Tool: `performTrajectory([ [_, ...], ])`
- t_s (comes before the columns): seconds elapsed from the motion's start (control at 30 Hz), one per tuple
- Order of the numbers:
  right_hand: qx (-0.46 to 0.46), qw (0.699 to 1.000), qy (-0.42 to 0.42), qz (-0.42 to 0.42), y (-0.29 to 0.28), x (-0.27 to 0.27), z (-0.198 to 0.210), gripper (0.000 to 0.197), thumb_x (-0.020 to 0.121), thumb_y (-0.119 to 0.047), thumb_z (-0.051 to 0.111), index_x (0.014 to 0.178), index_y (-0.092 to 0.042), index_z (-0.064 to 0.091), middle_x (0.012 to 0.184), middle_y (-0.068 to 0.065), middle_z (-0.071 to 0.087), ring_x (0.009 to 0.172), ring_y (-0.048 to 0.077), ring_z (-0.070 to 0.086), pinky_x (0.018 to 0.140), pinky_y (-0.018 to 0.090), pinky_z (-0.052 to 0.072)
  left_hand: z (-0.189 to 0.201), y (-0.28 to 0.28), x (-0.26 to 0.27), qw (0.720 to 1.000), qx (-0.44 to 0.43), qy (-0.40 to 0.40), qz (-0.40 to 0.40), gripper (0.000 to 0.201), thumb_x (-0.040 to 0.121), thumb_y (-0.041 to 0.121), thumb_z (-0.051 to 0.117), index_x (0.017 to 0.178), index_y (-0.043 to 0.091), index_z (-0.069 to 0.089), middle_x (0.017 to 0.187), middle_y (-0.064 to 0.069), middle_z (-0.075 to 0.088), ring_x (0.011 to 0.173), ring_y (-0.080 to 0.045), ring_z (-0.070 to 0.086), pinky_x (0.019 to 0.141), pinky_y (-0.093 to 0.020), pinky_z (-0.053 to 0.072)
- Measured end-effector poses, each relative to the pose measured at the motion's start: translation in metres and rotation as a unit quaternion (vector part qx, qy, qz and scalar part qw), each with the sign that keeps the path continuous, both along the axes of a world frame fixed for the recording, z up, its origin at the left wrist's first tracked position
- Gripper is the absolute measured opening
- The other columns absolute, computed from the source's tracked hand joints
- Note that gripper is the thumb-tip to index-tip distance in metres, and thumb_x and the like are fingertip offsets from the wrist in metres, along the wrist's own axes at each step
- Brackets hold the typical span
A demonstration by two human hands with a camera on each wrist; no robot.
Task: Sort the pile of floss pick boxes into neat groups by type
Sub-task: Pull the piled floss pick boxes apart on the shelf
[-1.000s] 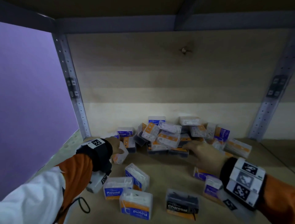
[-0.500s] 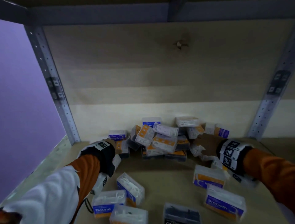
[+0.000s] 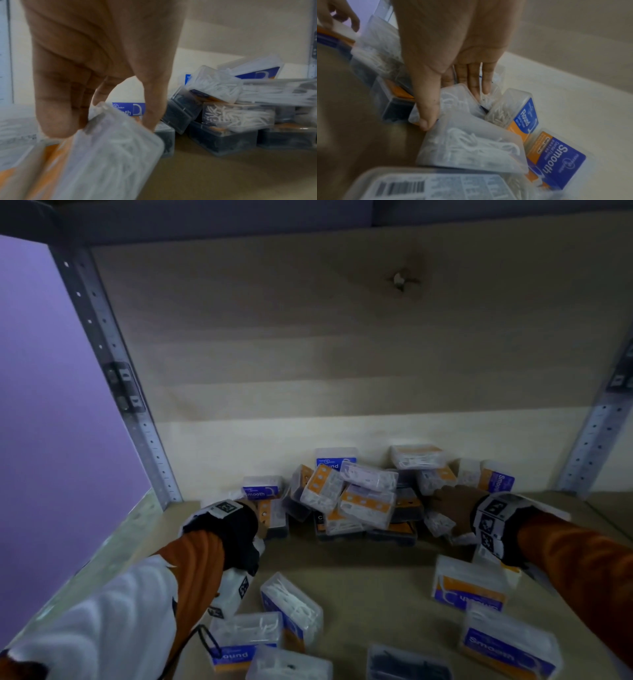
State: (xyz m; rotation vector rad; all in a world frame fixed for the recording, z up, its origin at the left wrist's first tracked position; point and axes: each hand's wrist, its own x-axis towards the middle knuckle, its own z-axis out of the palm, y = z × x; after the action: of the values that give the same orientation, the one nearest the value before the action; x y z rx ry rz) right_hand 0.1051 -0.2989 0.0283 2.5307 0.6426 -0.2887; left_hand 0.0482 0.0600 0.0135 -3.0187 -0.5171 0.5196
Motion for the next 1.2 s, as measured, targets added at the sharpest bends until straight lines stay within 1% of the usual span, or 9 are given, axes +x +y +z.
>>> performTrajectory([
  [0.3, -0.086, 0.996, 0.005, 0.030, 0.007, 0.004, -0.002, 0.074, 0.089, -0.033, 0.060, 0.149, -0.014, 0.020, 0.154, 0.008, 0.022, 0.141, 0.025, 0.026, 0.114, 0.036, 0.026, 0.012, 0.008, -0.008, 0.998, -0.043, 0.039, 0.038, 0.058, 0.086, 0.031, 0.064, 0.137, 0.009, 0.044, 0.138, -0.010, 0.050, 0.123, -0.023, 0.052, 0.083, -0.025, 0.043],
  [0.47, -0.083, 0.996, -0.009, 0.042, 0.001, 0.007, -0.007, 0.068, 0.093, -0.034, 0.051, 0.148, -0.008, 0.020, 0.152, 0.013, 0.022, 0.138, 0.028, 0.028, 0.114, 0.035, 0.026, 0.013, 0.021, -0.015, 0.995, -0.070, 0.044, 0.049, 0.042, 0.085, 0.031, 0.065, 0.119, 0.008, 0.055, 0.089, -0.005, 0.059, 0.076, -0.015, 0.055, 0.053, -0.018, 0.040],
  [0.53, -0.062, 0.997, -0.021, 0.046, -0.004, 0.006, -0.008, 0.068, 0.091, -0.034, 0.053, 0.147, -0.010, 0.022, 0.151, 0.010, 0.024, 0.138, 0.025, 0.029, 0.114, 0.034, 0.028, 0.015, 0.024, -0.018, 0.994, -0.082, 0.042, 0.056, 0.044, 0.085, 0.029, 0.067, 0.120, 0.005, 0.057, 0.106, -0.011, 0.064, 0.078, -0.014, 0.052, 0.048, -0.014, 0.035],
  [0.6, -0.030, 0.998, -0.029, 0.038, -0.007, 0.005, -0.008, 0.068, 0.090, -0.030, 0.055, 0.148, -0.015, 0.022, 0.151, 0.008, 0.026, 0.137, 0.024, 0.031, 0.113, 0.036, 0.030, 0.017, 0.026, -0.022, 0.994, -0.083, 0.044, 0.057, 0.045, 0.085, 0.028, 0.066, 0.122, 0.004, 0.057, 0.116, -0.013, 0.063, 0.084, -0.014, 0.051, 0.048, -0.014, 0.035],
  [0.7, 0.022, 0.999, -0.029, 0.002, -0.013, 0.003, -0.007, 0.069, 0.092, -0.022, 0.053, 0.150, -0.028, 0.018, 0.151, 0.008, 0.025, 0.138, 0.028, 0.031, 0.112, 0.041, 0.032, 0.019, 0.027, -0.026, 0.993, -0.091, 0.042, 0.057, 0.046, 0.085, 0.029, 0.065, 0.122, 0.002, 0.058, 0.098, -0.009, 0.058, 0.077, -0.014, 0.052, 0.050, -0.015, 0.036],
  [0.77, 0.016, 0.999, -0.032, -0.004, -0.018, 0.002, -0.002, 0.062, 0.095, -0.029, 0.047, 0.149, -0.034, 0.017, 0.151, 0.005, 0.025, 0.137, 0.027, 0.032, 0.111, 0.040, 0.032, 0.020, 0.025, -0.028, 0.993, -0.096, 0.038, 0.058, 0.045, 0.086, 0.028, 0.065, 0.122, 0.001, 0.058, 0.103, -0.012, 0.061, 0.082, -0.015, 0.053, 0.051, -0.015, 0.038],
  [0.93, 0.024, 0.998, -0.054, -0.004, -0.026, -0.002, 0.006, 0.065, 0.094, -0.039, 0.046, 0.149, -0.028, 0.013, 0.146, 0.002, 0.028, 0.130, 0.025, 0.038, 0.102, 0.035, 0.038, 0.023, 0.017, -0.035, 0.995, -0.087, 0.030, 0.049, 0.049, 0.085, 0.029, 0.066, 0.125, 0.003, 0.054, 0.126, -0.013, 0.060, 0.106, -0.022, 0.061, 0.080, -0.026, 0.048],
  [1.1, 0.070, 0.995, -0.069, -0.020, -0.030, -0.006, 0.009, 0.063, 0.091, -0.040, 0.054, 0.145, -0.024, 0.026, 0.144, 0.003, 0.030, 0.131, 0.023, 0.037, 0.105, 0.037, 0.038, 0.029, 0.014, -0.040, 0.995, -0.085, 0.019, 0.045, 0.055, 0.086, 0.028, 0.065, 0.132, 0.004, 0.046, 0.132, -0.013, 0.055, 0.109, -0.022, 0.059, 0.057, -0.018, 0.041],
  [1.2, 0.095, 0.992, -0.065, -0.045, -0.030, -0.008, 0.011, 0.065, 0.091, -0.037, 0.055, 0.146, -0.022, 0.024, 0.145, 0.006, 0.029, 0.131, 0.024, 0.038, 0.104, 0.035, 0.037, 0.031, 0.014, -0.043, 0.994, -0.089, 0.012, 0.054, 0.059, 0.086, 0.027, 0.066, 0.136, 0.004, 0.043, 0.133, -0.013, 0.053, 0.095, -0.017, 0.054, 0.054, -0.013, 0.038],
])
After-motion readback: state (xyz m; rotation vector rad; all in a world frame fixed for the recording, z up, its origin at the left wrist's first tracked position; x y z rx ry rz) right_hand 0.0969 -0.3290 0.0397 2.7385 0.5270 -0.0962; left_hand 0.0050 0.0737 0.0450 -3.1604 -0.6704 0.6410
